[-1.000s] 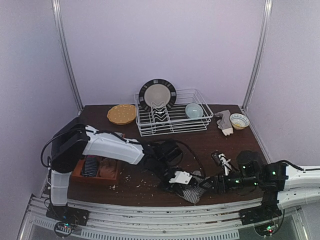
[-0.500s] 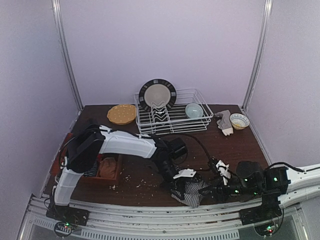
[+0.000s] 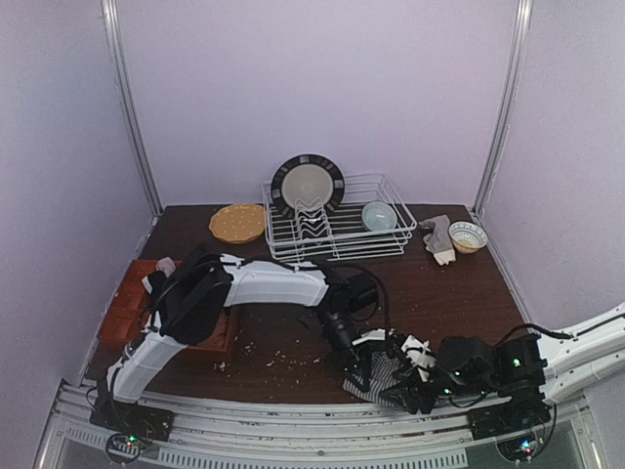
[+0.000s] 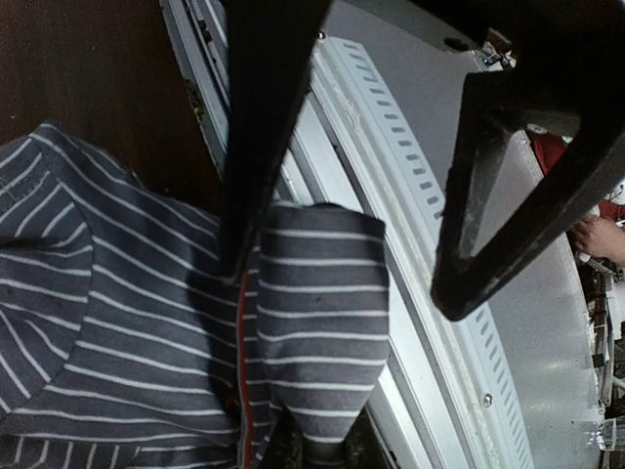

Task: Roll the underwear
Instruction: Roll the underwear at the center of the board.

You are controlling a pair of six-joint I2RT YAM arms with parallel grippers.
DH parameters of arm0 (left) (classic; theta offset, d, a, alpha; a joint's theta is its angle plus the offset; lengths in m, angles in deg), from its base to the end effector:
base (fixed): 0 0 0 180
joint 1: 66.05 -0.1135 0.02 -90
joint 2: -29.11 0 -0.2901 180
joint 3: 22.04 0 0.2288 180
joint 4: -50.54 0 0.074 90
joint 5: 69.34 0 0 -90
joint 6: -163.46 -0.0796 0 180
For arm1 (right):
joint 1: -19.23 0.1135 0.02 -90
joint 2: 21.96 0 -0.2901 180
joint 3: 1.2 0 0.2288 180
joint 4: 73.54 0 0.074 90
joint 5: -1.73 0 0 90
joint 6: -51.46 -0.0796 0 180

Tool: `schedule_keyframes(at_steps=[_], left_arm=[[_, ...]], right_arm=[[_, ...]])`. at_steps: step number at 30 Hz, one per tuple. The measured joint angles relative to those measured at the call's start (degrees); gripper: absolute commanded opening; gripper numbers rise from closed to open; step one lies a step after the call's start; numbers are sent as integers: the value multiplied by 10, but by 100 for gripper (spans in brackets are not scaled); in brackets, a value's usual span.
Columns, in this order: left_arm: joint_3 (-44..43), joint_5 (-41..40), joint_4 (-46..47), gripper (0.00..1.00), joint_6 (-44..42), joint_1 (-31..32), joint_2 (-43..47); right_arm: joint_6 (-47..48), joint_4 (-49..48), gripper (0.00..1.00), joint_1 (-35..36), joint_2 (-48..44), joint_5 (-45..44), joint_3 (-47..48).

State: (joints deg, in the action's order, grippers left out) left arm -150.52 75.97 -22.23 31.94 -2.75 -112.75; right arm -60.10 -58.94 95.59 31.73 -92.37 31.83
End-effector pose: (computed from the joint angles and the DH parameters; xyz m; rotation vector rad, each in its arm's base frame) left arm 0.1566 -0.4571 0.1207 -2.1542 -1.5987 1.3972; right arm 0.0498 0.1809 0.1780 -1.0322 2.0851 0.8536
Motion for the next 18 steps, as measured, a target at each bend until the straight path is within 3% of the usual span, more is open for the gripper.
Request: schedule_keyframes(at_steps=[6, 9, 14, 18], left_arm=[[-9, 7, -11, 6, 11, -1, -6], [-10, 12, -13, 7, 16, -2, -8], [-10, 14, -17, 7, 24, -4, -10], [-10, 11, -26, 16, 32, -8, -11]], right_arm=[[-19, -9, 58, 8, 49, -17, 2], [-39, -12, 53, 9, 56, -21, 4], [-68, -24, 30, 13, 78, -24, 9], [-85, -37, 11, 15, 117, -16, 26]])
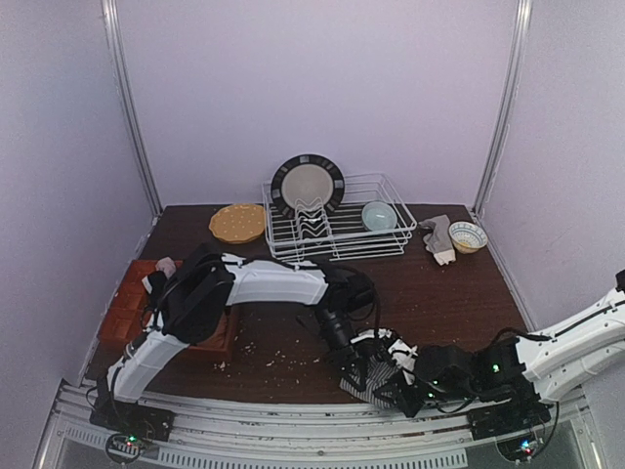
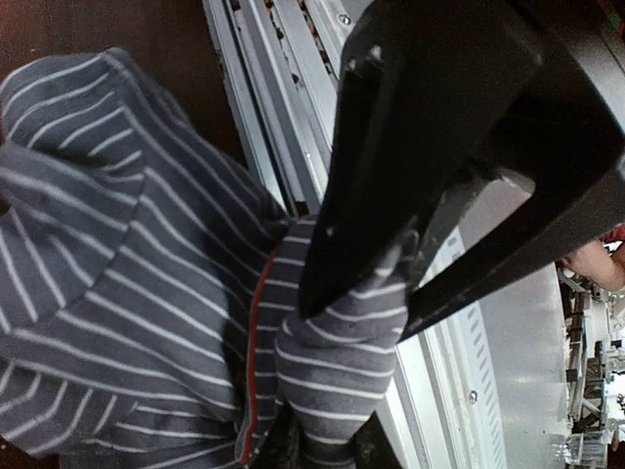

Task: Roll the underwear
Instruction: Roll the underwear at the center of the board.

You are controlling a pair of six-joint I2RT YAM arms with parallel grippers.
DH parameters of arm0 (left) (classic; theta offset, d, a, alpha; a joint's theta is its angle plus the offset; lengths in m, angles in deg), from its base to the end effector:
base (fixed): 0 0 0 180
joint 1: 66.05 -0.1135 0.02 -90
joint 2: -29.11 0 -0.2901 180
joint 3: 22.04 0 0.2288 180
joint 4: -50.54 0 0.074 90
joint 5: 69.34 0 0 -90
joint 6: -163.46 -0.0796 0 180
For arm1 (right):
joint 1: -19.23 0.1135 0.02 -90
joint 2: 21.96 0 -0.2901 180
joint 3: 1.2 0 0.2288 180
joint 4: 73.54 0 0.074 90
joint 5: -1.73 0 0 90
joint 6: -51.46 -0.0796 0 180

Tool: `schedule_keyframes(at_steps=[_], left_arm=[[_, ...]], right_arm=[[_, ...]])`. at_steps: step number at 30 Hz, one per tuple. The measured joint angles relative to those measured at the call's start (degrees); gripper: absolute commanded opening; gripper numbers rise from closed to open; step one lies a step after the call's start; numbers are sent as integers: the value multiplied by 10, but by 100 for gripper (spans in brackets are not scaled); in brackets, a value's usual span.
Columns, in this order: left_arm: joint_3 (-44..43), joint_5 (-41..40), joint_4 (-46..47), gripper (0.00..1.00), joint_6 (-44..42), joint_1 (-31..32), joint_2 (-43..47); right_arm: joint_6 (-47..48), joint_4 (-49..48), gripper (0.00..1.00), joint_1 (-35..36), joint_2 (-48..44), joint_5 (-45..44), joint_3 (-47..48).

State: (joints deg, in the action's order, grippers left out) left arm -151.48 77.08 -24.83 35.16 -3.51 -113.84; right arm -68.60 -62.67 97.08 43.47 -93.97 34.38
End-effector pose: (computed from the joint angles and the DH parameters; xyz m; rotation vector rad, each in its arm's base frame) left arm 0.1608 -0.4532 0.1168 -2.0272 -1.6580 1.3789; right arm 0.0528 0.2075 0.1635 -0.9344 2.2462 0.8308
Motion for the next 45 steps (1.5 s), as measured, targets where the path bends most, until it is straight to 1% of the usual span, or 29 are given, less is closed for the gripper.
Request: schedule_keyframes(at_steps=[2, 3, 6, 9, 10, 14, 16, 20, 24, 27, 31, 34, 38, 40, 41, 44, 45], left_arm=[[2, -3, -3, 22, 5, -1, 0], [5, -3, -1, 27, 7, -2, 0], [28, -7, 16, 44, 21, -3, 15], [68, -19, 52, 92, 43, -3, 44], [81, -31, 67, 97, 50, -3, 54], [144, -54, 139, 98, 91, -5, 101], [195, -80, 202, 98, 114, -8, 132], [329, -127, 339, 98, 167, -26, 216], [435, -152, 471, 98, 200, -43, 282], [487, -165, 546, 98, 183, -33, 305], [496, -191, 587, 96, 114, 17, 303], [477, -190, 598, 88, 75, 47, 290], [443, -177, 601, 74, 44, 45, 262], [426, -171, 596, 65, 31, 41, 246], [415, -167, 591, 58, 25, 40, 236], [391, -158, 574, 42, 9, 39, 214], [386, -153, 567, 37, 4, 39, 209]], right_arm=[[-14, -12, 2, 0, 15, 6, 3], [-17, -15, 0, 0, 17, 9, 3], [-46, -33, 0, 1, 13, 18, -7], [-73, -50, 0, 2, -6, 22, -26], [-84, -49, 0, 2, -16, 23, -33], [-106, -51, 0, 6, -47, 25, -46], [-117, -50, 0, 7, -55, 24, -52], [-156, -45, 0, 3, -67, 17, -77], [-171, -45, 0, 3, -71, 16, -79], [-176, -48, 0, 3, -66, 16, -79], [-185, -52, 0, 3, -62, 17, -79], [-198, -50, 0, 3, -63, 17, -79], [-215, -46, 0, 3, -74, 16, -84], [-223, -42, 0, 3, -83, 16, -88], [-225, -40, 0, 3, -85, 16, -88], [-228, -40, 0, 3, -85, 16, -89], [-228, -39, 4, 3, -85, 16, -88]])
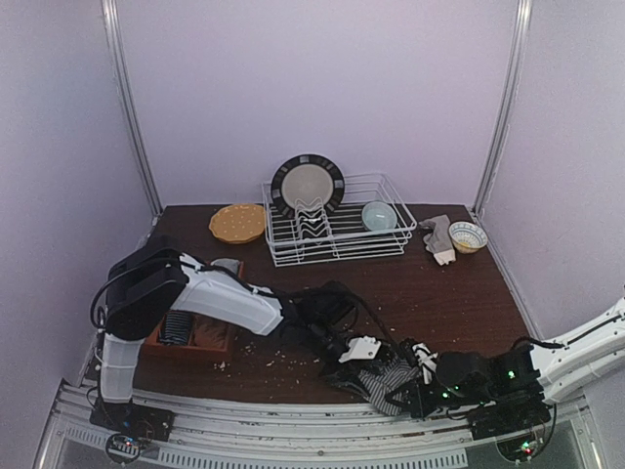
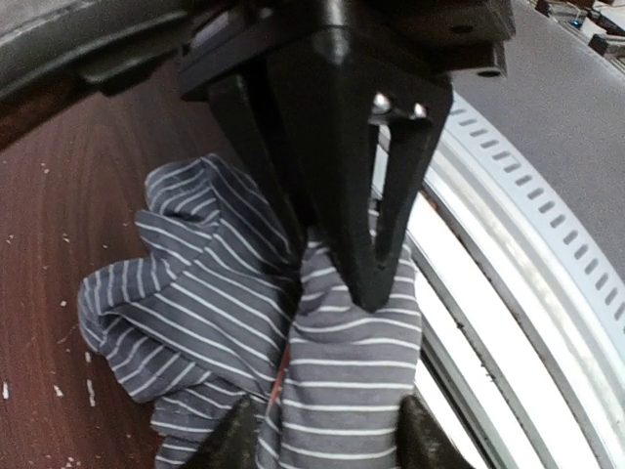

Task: Roll the underwear
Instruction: Roll the underwear at the center of the board.

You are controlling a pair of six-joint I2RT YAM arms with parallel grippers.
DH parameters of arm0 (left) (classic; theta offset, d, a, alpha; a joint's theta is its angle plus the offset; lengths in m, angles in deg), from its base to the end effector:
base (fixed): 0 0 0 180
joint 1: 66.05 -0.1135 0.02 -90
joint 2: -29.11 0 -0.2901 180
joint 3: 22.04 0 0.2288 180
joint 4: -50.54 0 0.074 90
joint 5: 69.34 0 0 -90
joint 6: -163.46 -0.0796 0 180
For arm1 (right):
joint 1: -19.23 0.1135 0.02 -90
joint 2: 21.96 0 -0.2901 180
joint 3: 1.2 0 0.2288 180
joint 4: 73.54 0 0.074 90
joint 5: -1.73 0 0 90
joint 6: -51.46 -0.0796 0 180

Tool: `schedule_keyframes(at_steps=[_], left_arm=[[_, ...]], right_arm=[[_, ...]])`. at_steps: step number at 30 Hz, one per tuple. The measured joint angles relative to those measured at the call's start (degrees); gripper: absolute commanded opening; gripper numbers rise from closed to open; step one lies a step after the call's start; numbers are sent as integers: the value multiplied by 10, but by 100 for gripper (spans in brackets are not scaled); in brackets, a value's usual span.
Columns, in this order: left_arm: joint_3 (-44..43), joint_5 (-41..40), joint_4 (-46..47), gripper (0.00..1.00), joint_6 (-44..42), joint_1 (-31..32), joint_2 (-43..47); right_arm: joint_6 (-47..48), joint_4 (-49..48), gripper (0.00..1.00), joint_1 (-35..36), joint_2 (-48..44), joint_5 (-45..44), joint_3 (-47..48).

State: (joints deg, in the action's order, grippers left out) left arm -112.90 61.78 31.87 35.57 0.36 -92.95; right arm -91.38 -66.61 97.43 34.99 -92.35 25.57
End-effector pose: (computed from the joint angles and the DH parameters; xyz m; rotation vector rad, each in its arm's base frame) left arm 0.1345 -0.4389 0.1384 2.1139 1.2229 -1.0972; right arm 0.0427 0.1769 0.1491 -0.5022 2.4325 1.0875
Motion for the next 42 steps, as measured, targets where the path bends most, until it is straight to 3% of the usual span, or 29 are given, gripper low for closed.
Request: schedule_keyframes(at_steps=[3, 6, 9, 15, 17, 19, 22, 30, 36, 42], left_arm=[[-2, 13, -14, 18, -10, 1, -6], [-2, 18, -18, 7, -16, 5, -7], [-3, 18, -17, 3, -23, 5, -7], [-3, 15, -17, 1, -23, 7, -7], [-3, 13, -16, 0, -22, 7, -7], [-3, 11, -16, 0, -22, 8, -7], [-2, 3, -12, 0, -22, 8, -7], [31, -38, 11, 0, -14, 12, 15], [69, -79, 33, 0, -7, 13, 40], [112, -135, 46, 0, 4, 13, 76]], right_arm=[[2, 8, 23, 0, 0, 0, 3], [5, 33, 39, 0, -4, 3, 10], [10, 79, 48, 0, -20, 1, 20], [9, 202, 54, 0, -96, -38, 68], [3, 230, 49, 0, -118, -56, 81], [-12, 265, 28, -1, -137, -81, 95], [-36, 310, 12, -12, -140, -103, 104], [-43, 330, 7, -92, -18, -51, 106], [4, 251, 7, -167, 80, 30, 119], [66, 162, 6, -227, 211, 102, 189]])
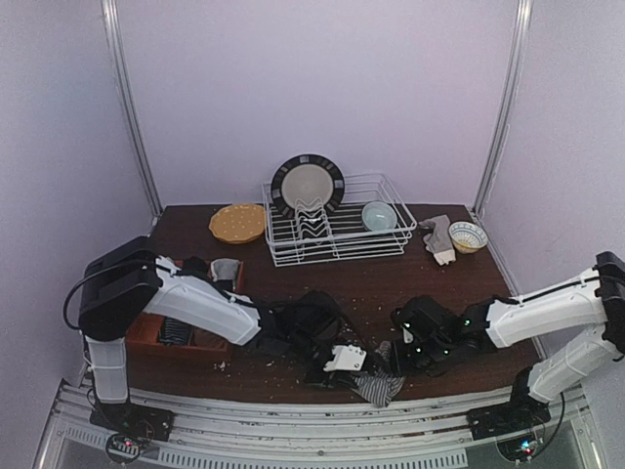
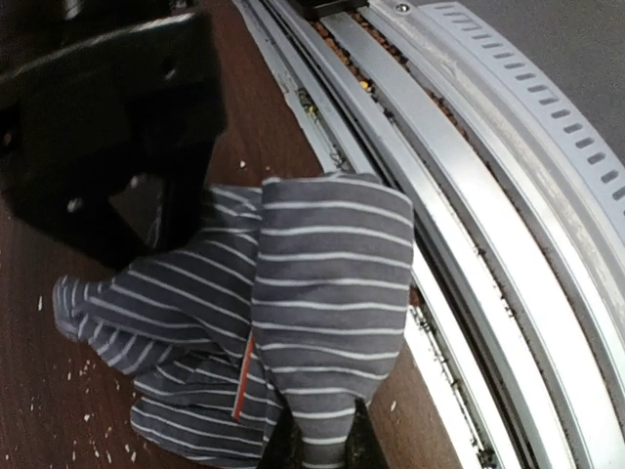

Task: Roll the underwear
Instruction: Roll the underwear at the center of the board.

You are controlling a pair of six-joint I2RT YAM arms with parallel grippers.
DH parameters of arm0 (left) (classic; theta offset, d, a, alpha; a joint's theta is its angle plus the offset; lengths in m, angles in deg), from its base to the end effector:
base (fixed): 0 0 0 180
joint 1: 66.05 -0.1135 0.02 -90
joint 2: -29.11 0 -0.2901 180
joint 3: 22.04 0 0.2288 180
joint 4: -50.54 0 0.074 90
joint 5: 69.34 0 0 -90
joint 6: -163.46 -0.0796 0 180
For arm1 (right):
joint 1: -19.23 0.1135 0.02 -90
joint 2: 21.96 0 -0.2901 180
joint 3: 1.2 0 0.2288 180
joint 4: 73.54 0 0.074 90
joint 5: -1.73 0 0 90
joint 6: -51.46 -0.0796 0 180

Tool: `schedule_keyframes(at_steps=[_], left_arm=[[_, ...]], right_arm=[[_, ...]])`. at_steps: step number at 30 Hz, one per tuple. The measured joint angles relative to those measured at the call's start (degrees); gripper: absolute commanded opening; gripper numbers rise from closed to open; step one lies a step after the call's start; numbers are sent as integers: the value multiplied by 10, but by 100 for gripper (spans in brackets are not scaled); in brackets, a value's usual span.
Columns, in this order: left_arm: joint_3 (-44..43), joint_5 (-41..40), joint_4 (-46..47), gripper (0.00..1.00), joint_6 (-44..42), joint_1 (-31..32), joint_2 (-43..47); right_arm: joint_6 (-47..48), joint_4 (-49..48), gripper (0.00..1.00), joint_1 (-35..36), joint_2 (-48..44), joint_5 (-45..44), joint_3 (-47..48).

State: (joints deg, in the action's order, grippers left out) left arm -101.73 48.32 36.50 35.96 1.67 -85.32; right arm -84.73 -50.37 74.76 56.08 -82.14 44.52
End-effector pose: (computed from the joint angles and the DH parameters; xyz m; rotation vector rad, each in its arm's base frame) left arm 0.1263 -0.4056 0.1386 2.0819 1.3060 -0.8215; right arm 0.1288 0.2027 0.1488 -0.2689 2.7310 0.7537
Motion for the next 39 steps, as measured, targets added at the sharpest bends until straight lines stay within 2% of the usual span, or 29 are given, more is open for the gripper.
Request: schedule_keyframes(at_steps=[5, 8, 10, 12, 15, 18, 24, 27, 33, 39], left_arm=[[16, -46, -15, 0, 3, 0, 24], [16, -75, -30, 0, 3, 0, 32], [16, -93, -37, 0, 5, 0, 35], [15, -106, -43, 0, 6, 0, 36], [6, -121, -59, 0, 11, 0, 36], [-2, -129, -73, 0, 20, 0, 35], [-23, -128, -110, 0, 33, -1, 31], [-61, -115, -156, 0, 38, -4, 14], [-166, -43, -263, 0, 56, -21, -45], [-242, 31, -354, 0, 61, -39, -91]], right_arm=[[40, -64, 5, -32, 139, 57, 107], [57, -88, 8, -49, 195, 85, 156], [71, -93, 15, -62, 227, 101, 192], [84, -91, 26, -72, 253, 111, 225], [103, -82, 37, -83, 254, 113, 241], [115, -54, 42, -89, 208, 100, 228], [132, -6, 42, -97, 0, 38, 159], [136, -9, 42, -98, -91, 23, 100], [162, -21, 42, -80, -251, 39, -53], [191, -19, 41, -50, -392, 52, -106]])
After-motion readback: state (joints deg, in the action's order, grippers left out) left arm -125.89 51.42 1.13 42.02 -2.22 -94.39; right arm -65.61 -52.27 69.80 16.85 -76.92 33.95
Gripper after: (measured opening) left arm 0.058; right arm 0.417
